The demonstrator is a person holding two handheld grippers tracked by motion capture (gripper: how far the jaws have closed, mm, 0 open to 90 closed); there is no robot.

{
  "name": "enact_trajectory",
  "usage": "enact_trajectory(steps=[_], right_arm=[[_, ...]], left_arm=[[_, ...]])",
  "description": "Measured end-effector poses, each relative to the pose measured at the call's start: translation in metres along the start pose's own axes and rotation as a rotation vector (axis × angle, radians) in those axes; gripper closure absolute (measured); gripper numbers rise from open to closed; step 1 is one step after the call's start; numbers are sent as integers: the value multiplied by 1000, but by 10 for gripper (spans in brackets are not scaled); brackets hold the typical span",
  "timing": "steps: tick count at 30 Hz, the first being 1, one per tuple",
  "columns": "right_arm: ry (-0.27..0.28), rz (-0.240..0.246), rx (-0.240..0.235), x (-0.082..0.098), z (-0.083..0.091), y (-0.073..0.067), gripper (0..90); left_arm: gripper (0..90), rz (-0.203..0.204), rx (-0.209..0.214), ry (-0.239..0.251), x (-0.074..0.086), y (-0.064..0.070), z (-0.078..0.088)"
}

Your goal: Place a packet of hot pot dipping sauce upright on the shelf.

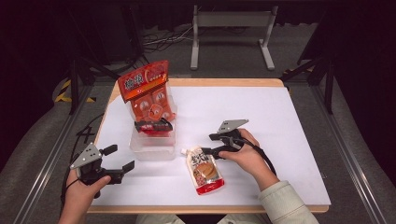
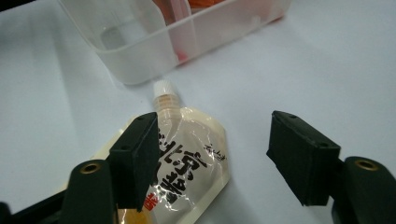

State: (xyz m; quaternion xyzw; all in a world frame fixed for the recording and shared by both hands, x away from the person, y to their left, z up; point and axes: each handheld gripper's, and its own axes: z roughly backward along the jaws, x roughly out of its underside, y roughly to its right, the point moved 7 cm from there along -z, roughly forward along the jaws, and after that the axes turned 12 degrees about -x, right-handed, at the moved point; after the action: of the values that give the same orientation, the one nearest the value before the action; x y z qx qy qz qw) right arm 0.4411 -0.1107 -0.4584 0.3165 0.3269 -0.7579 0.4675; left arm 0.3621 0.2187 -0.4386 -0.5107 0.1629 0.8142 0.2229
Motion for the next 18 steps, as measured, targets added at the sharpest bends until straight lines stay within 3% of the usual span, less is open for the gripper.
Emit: enact_trajectory(steps=[4,18], right_arm=[[-20,13,12,4,-4,2,314],[-66,-37,-6,12,-20,1,271]], left_arm=[[70,3,-1,1,0,0,0],[70,-1,4,-8,1,1,-1]])
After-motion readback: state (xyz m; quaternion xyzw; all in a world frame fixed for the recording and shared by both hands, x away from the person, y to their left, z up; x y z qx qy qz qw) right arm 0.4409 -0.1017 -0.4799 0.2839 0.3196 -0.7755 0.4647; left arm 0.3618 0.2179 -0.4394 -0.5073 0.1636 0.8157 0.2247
